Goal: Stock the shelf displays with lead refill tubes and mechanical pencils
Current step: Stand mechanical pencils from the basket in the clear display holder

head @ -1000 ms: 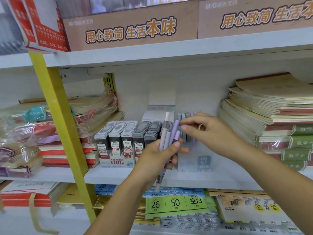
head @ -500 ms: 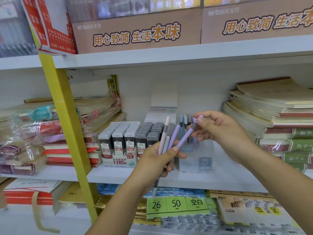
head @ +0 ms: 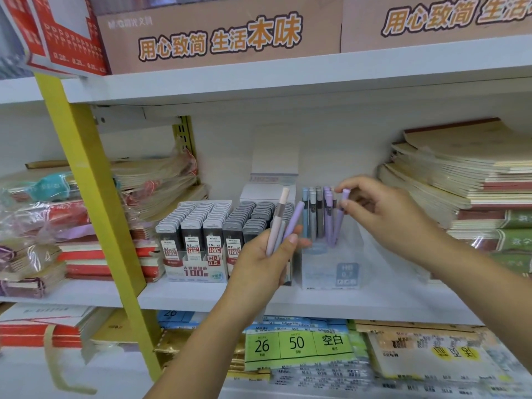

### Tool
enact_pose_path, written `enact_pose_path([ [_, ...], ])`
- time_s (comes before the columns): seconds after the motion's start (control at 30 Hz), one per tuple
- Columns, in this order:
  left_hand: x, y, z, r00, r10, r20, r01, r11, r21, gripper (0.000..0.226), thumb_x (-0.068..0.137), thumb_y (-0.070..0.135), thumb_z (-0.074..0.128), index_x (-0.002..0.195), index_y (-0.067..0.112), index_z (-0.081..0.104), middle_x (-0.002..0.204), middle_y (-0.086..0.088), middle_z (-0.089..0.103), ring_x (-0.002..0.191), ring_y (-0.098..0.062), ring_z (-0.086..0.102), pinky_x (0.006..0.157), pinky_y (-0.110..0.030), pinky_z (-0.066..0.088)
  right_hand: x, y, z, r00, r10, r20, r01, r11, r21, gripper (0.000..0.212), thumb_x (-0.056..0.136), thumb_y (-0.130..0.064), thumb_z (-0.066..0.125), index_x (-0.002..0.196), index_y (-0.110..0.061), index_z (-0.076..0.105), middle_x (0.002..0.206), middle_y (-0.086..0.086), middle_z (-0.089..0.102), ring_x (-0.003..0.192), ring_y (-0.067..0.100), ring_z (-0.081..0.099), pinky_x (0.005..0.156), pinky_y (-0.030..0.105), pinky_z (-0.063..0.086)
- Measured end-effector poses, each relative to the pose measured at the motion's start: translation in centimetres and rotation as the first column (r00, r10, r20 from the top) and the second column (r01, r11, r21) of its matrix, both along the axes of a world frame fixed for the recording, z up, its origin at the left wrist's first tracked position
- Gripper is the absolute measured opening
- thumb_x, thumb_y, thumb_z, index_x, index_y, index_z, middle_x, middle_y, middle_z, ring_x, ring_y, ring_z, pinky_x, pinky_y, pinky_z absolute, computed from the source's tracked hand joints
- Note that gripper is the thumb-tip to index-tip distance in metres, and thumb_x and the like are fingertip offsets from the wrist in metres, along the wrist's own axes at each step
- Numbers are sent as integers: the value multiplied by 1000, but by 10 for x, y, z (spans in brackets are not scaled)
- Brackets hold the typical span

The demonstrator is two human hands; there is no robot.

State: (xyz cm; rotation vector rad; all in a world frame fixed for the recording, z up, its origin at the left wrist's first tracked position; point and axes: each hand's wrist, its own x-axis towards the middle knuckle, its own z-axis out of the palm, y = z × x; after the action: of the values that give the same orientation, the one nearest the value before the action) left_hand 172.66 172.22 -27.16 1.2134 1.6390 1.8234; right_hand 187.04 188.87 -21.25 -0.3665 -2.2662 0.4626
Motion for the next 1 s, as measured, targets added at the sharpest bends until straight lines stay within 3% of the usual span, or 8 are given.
enact_pose_path([
  [0.1, 0, 3, -1, 999, 24, -30, -24, 1000, -11, 20, 100, 29, 57, 100, 31, 77, 71, 22, 69, 44, -4, 41, 44, -15, 38, -2, -1, -5, 1000, 9, -5, -9, 1000, 0, 14, 93, -21, 60, 105, -29, 62, 89, -12, 68, 82, 2, 62, 73, 23, 49],
  [0.23, -2, 2, -3, 998, 33, -46, -34, 999, -19, 24, 100, 31, 57, 93, 40, 78, 62, 22, 64, 43, -1, 42, 44, -13, 38, -6, 0, -7, 999, 35, -17, -35, 999, -36, 12, 92, -20, 61, 103, -25, 63, 88, -11, 70, 83, 5, 65, 77, 27, 52],
  [0.43, -3, 3, -3, 999, 26, -39, -27, 999, -21, 22, 100, 32, 57, 96, 35, 78, 63, 22, 65, 43, -2, 42, 44, -12, 38, -14, 8, -9, 999, 32, -13, -32, 999, -30, 24, 91, -23, 63, 103, -36, 48, 78, -11, 70, 78, 6, 66, 69, 25, 50],
  [0.6, -2, 2, 0, 1000, 4, -27, -5, 1000, -17, 27, 100, 30, 56, 90, 45, 76, 101, 11, 74, 46, -2, 44, 45, -15, 40, -19, 19, -14, 1000, 1, 8, -1, 1000, 5, 22, 90, -21, 63, 99, -37, 51, 89, -13, 67, 85, 4, 58, 68, 20, 40],
  [0.67, -2, 2, 1, 1000, 6, -28, -6, 1000, -19, 27, 100, 30, 56, 91, 43, 77, 93, 14, 73, 46, -3, 44, 45, -14, 39, -20, 21, -12, 1000, -26, -1, 26, 997, 76, 22, 88, -19, 65, 99, -37, 57, 95, -16, 57, 93, 4, 49, 72, 11, 32],
  [0.77, -2, 1, 2, 1000, 3, -18, -3, 1000, -19, 26, 100, 29, 57, 91, 40, 78, 85, 17, 72, 45, -3, 43, 45, -15, 39, -21, 22, -10, 999, -53, 8, 52, 995, 90, 25, 87, -19, 68, 100, -39, 61, 91, -12, 47, 96, 8, 41, 76, 17, 30],
  [0.9, -3, 1, 1, 1000, -19, 9, 19, 1000, -25, 26, 101, 28, 56, 91, 38, 78, 90, 16, 74, 45, -5, 42, 44, -16, 38, -21, 22, -9, 988, -112, 106, 102, 990, 96, 25, 88, -21, 68, 101, -40, 61, 91, -7, 47, 101, 14, 38, 81, 23, 26],
  [1.0, -4, 0, 2, 998, -53, 31, 54, 998, -21, 21, 101, 29, 56, 102, 31, 76, 78, 18, 71, 45, -4, 41, 44, -15, 37, -18, 13, -5, 985, -166, 47, 157, 974, 161, 26, 88, -23, 68, 112, -32, 66, 97, -4, 50, 102, 13, 37, 83, 23, 28],
])
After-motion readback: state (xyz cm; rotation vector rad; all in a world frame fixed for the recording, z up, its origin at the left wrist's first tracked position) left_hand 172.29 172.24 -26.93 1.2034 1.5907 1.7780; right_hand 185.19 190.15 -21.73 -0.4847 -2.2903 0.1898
